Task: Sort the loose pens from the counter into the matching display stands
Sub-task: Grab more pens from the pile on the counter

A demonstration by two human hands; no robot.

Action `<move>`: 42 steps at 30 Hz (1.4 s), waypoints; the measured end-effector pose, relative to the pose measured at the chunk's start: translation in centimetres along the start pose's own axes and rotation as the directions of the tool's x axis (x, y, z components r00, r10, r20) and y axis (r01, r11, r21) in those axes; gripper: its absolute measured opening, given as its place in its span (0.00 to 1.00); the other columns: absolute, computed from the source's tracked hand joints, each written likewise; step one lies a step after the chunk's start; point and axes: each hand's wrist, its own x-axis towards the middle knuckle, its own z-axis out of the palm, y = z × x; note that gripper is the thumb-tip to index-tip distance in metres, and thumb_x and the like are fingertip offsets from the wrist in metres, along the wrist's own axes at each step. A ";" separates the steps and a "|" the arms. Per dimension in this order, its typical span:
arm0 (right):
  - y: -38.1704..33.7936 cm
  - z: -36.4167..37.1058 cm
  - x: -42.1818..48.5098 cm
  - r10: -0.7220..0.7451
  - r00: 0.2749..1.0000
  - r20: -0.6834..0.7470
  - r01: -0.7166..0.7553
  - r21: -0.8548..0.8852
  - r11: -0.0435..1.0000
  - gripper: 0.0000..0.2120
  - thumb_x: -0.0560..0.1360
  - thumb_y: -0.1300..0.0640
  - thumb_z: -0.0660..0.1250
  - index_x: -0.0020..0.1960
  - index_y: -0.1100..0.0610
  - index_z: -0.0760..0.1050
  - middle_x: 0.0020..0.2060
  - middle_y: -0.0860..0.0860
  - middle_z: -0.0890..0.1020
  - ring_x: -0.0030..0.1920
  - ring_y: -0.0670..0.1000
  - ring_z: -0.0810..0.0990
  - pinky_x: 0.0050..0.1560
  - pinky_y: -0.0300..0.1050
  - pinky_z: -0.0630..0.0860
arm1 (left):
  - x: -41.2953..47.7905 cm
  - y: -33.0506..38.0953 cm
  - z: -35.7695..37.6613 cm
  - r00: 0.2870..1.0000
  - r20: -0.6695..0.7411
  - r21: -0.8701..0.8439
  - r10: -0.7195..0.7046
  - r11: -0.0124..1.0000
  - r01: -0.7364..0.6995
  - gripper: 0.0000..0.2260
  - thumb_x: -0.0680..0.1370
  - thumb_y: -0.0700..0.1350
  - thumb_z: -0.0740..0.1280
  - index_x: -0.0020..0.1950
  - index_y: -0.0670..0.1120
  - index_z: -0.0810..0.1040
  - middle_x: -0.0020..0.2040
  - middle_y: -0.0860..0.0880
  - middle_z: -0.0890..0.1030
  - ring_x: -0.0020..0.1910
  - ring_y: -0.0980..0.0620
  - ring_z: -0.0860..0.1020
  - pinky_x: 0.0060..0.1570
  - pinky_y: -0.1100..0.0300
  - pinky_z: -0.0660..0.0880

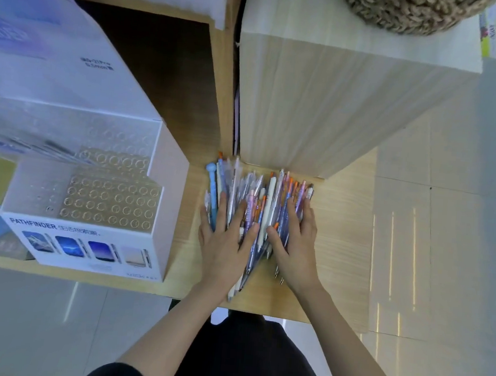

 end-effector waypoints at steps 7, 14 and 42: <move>0.4 -0.5 0.3 0.002 1.000 0.005 -0.002 0.003 1.000 0.31 0.77 0.35 0.54 0.76 0.37 0.46 0.75 0.37 0.38 0.75 0.42 0.36 0.72 0.47 0.43 | 2.1 -1.1 -3.0 0.997 -0.063 -0.026 0.035 0.999 -0.036 0.36 0.72 0.72 0.53 0.73 0.68 0.36 0.79 0.46 0.43 0.77 0.44 0.43 0.72 0.47 0.48; 0.7 -1.6 0.5 0.076 0.997 -0.009 -0.075 0.085 0.994 0.29 0.78 0.36 0.50 0.76 0.36 0.46 0.77 0.39 0.41 0.75 0.40 0.38 0.75 0.51 0.44 | 7.3 -1.9 -4.0 0.995 0.083 -0.186 0.046 0.982 -0.030 0.33 0.72 0.71 0.52 0.76 0.65 0.49 0.79 0.56 0.42 0.77 0.47 0.40 0.74 0.40 0.47; 0.5 -1.7 -1.1 0.021 0.998 -0.054 -0.012 0.162 0.987 0.29 0.79 0.40 0.56 0.77 0.39 0.49 0.77 0.39 0.44 0.76 0.40 0.41 0.73 0.46 0.47 | -2.1 -3.7 -4.3 0.988 0.062 -0.064 -0.142 0.987 0.146 0.35 0.75 0.44 0.70 0.76 0.41 0.54 0.75 0.42 0.60 0.73 0.45 0.61 0.69 0.50 0.63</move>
